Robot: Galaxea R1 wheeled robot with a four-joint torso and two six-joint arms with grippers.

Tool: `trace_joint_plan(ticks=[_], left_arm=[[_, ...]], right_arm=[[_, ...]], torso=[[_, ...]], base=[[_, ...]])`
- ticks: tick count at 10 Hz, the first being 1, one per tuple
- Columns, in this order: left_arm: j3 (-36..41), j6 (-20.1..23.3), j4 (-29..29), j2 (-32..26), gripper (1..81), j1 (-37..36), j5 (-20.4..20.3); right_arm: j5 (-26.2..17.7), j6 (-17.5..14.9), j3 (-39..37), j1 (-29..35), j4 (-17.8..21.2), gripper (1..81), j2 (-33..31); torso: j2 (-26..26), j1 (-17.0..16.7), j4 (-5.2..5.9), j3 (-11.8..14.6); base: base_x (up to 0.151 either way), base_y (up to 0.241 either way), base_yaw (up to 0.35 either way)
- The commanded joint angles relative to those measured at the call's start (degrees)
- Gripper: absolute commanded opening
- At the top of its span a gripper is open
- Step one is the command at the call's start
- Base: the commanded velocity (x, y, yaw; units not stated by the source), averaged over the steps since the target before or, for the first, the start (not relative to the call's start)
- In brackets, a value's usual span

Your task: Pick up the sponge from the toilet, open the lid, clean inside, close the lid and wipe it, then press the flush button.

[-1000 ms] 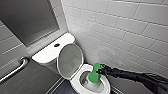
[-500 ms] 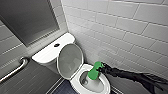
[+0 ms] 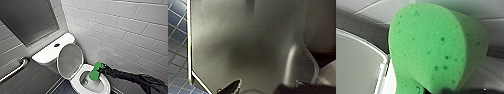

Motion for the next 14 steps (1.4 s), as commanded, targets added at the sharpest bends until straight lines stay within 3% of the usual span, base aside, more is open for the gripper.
trace_joint_plan(ticks=[1, 2, 3, 4, 5, 6, 7, 14], left_arm=[[0.1, 0.2, -0.6, -0.8, 81.1, 0.8, 4.5], [0.1, 0.3, -0.5, -0.7, 81.1, 0.8, 4.6], [0.1, 0.3, -0.3, -0.6, 81.1, 0.8, 4.6], [0.2, 0.3, -0.2, -0.6, 81.1, 0.8, 4.7], [0.1, 0.3, -0.3, -0.6, 81.1, 0.8, 4.8], [0.1, 0.3, -0.2, -0.6, 81.1, 0.8, 4.8], [0.2, 0.3, -0.2, -0.6, 81.1, 0.8, 4.8], [-0.2, 0.5, 0.0, 0.9, 81.1, 0.9, 4.9]], right_arm=[[2.2, 2.0, -2.3, 8.1, 1.5, 1.0, 1.2], [2.1, 1.9, -2.1, 8.2, 1.2, 1.0, 1.1], [2.1, 1.9, -1.5, 8.3, 0.9, 1.0, 0.9], [2.1, 1.9, -1.2, 8.1, 0.8, 1.0, 0.7], [2.1, 1.8, -0.8, 8.0, 0.7, 1.0, 0.5], [2.1, 1.8, -0.7, 7.8, 0.6, 1.0, 0.4], [2.2, 1.8, -0.4, 7.7, 0.7, 1.0, 0.2], [3.1, 4.1, -2.1, 1.0, 1.1, 1.0, -3.6]], torso=[[0.0, 0.0, 0.0, 0.0], [0.0, 0.0, 0.0, 0.0], [-5.7, 3.7, 0.0, 0.0], [-0.1, 0.0, 0.0, 0.0], [-0.5, 0.3, 0.0, 0.0], [-0.7, 0.4, 0.0, -3.2], [-0.9, 0.5, 0.0, -0.4], [-0.9, 0.5, 0.0, -1.0]], base=[[0.0, 0.0, 0.0], [0.0, 0.0, 0.0], [0.0, 0.0, 0.0], [0.0, 0.0, 0.0], [0.0, 0.0, 0.0], [0.0, 0.0, 0.0], [0.0, 0.0, 0.0], [0.0, 0.0, 0.0]])
